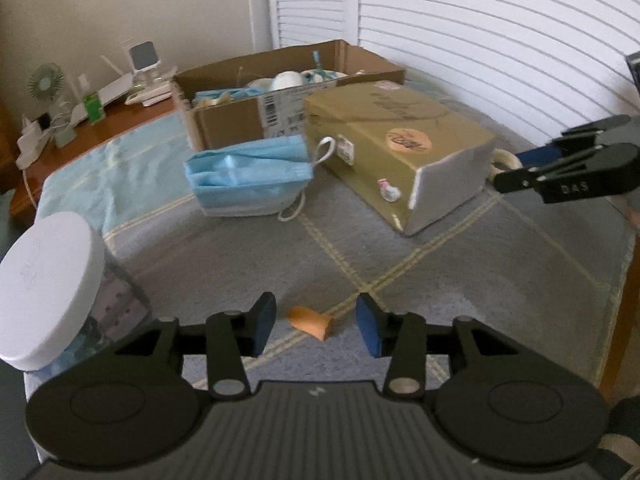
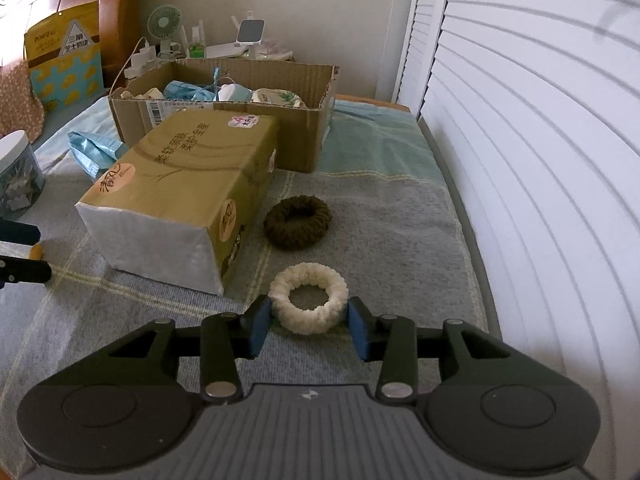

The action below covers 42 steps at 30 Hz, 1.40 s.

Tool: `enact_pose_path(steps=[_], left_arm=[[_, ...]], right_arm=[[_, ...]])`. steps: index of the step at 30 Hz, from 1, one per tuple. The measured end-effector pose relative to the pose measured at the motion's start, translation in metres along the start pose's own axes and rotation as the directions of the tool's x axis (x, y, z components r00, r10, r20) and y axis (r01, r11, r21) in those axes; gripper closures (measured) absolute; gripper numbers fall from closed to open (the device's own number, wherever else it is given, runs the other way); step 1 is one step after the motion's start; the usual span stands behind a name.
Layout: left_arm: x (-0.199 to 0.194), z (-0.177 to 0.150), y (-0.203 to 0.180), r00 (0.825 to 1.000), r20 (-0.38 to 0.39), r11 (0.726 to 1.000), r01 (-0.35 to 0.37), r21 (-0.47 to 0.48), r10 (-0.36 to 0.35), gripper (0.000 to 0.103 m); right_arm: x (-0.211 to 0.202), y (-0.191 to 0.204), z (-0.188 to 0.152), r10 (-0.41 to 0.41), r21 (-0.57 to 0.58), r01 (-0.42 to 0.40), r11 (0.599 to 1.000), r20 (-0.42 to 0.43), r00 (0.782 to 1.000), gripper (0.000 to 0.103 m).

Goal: Organize soft objects
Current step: 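Lift the cream ring with the right tool while the left tool holds the orange piece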

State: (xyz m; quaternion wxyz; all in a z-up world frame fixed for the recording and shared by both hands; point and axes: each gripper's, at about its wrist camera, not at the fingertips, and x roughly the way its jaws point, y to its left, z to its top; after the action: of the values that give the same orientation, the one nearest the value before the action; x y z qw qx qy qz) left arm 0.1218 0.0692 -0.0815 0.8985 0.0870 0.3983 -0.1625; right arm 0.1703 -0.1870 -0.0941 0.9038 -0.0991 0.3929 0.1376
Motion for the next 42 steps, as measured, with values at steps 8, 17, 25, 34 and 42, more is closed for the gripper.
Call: enact_pose_path(steps=[8, 17, 25, 34, 42], left_arm=[[-0.009, -0.008, -0.001, 0.997, -0.031, 0.998, 0.066, 0.017, -0.066, 0.060], [-0.009, -0.008, 0.006, 0.997, -0.026, 0.997, 0.077, 0.032, -0.076, 0.073], [-0.010, -0.008, 0.005, 0.997, -0.025, 0.997, 0.076, 0.016, -0.076, 0.080], [-0.026, 0.001, 0.005, 0.997, 0.009, 0.996, 0.082, -0.020, -0.082, 0.080], [-0.043, 0.014, 0.004, 0.994, 0.077, 0.995, 0.078, -0.055, -0.073, 0.080]], right_arm=[[0.000, -0.001, 0.000, 0.004, -0.003, -0.004, 1.000, 0.001, 1.000, 0.055], [0.003, 0.002, 0.002, -0.001, -0.013, 0.001, 1.000, 0.007, 1.000, 0.051], [0.002, 0.002, 0.004, -0.010, -0.006, 0.010, 1.000, 0.006, 1.000, 0.057], [-0.025, -0.002, 0.018, -0.001, 0.017, 0.000, 1.000, 0.058, 0.998, 0.058], [-0.045, 0.006, 0.048, 0.020, -0.022, -0.017, 1.000, 0.123, 0.992, 0.058]])
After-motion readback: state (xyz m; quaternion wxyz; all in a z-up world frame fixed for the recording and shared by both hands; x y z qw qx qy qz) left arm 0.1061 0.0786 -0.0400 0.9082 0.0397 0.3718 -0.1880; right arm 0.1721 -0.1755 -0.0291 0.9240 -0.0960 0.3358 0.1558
